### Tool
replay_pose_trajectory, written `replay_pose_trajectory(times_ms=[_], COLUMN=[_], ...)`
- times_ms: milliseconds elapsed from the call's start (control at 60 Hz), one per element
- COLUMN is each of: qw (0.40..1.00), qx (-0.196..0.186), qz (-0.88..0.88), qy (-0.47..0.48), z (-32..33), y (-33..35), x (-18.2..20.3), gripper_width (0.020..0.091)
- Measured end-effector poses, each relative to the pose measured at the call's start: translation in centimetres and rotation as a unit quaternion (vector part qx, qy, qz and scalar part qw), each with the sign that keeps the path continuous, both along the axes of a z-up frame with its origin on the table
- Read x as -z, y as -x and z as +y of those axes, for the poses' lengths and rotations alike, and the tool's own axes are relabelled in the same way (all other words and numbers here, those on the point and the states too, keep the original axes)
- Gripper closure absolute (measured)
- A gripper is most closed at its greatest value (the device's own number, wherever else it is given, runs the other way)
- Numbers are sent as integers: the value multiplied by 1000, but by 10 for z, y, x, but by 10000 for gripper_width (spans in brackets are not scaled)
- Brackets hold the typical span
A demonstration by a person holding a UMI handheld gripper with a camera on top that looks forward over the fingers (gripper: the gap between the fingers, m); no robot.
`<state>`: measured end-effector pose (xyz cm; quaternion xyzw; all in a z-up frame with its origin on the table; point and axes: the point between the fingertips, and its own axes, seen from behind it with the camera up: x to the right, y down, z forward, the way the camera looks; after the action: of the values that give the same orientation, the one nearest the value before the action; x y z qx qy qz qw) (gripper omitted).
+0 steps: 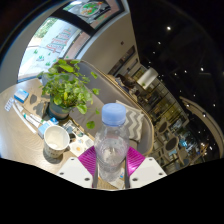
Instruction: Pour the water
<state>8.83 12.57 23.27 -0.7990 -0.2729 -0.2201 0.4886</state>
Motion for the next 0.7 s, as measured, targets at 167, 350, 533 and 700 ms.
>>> replay_pose_trajectory(times_ms=[167, 350, 533, 700], qw=[973, 951, 942, 940], qx=[33, 36, 32, 31], qz=[226, 301, 325, 332], qy=[34, 58, 84, 73], z=[-15, -31, -42, -47], y=[-3, -5, 3, 4], x=[40, 93, 137, 150], gripper_width=[740, 741, 741, 732])
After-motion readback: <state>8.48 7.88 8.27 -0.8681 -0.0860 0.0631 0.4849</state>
